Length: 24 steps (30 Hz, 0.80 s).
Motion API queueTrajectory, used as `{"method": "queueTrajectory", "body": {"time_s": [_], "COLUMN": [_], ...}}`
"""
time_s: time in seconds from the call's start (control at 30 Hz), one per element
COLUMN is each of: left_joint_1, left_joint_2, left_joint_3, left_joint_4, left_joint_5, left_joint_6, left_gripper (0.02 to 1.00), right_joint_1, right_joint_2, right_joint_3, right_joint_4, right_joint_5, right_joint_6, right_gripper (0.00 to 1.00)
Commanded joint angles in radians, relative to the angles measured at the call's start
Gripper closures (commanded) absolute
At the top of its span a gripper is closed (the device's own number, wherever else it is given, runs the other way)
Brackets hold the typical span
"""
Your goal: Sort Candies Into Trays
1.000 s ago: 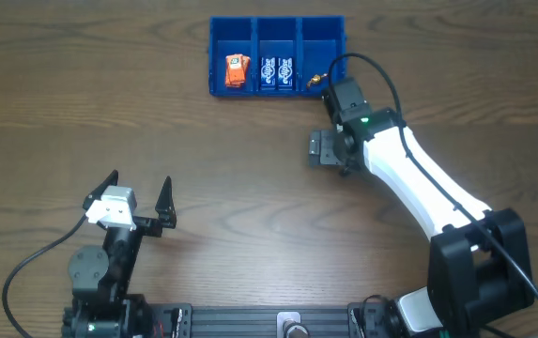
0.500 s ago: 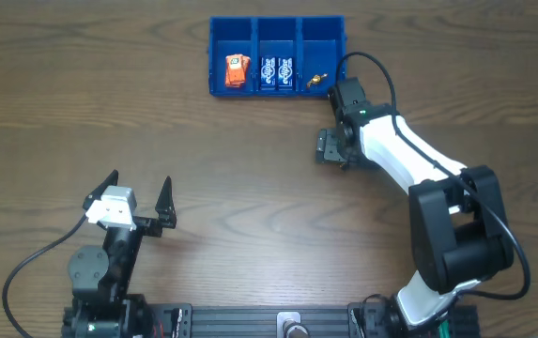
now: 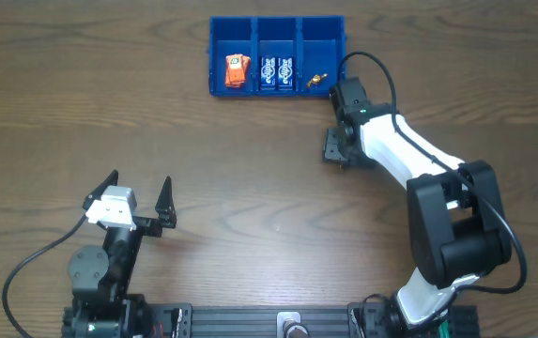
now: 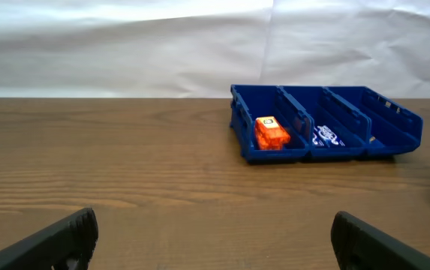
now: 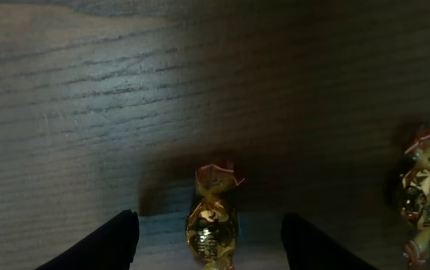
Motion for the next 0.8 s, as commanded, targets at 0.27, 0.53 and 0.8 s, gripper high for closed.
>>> {"method": "queueTrajectory", "body": {"time_s": [0.27,0.53,0.8], "left_joint_1": [-0.003,-0.003,-0.003], "left_joint_2": [-0.006,-0.006,-0.006], "left_joint_3": [-0.021,-0.021,-0.021], "left_joint_4": [-0.03,-0.03,-0.03], "left_joint_5": [0.018,0.018,0.018], "left_joint_6": [0.014,0.014,0.014], "left_gripper": [0.02,0.023,0.02], "right_joint_1": [-0.024,-0.024,-0.024], "right_joint_2": [0.034,0.04,0.04], "right_joint_3": [-0.004,-0.004,-0.004], "right_joint_4": [0.015,0.011,-0.005], "right_joint_5": [0.002,0.0,-0.01], "right_joint_6": [-0.026,-0.045,-0.045], "right_gripper": [0.448,0.546,0.647]}}
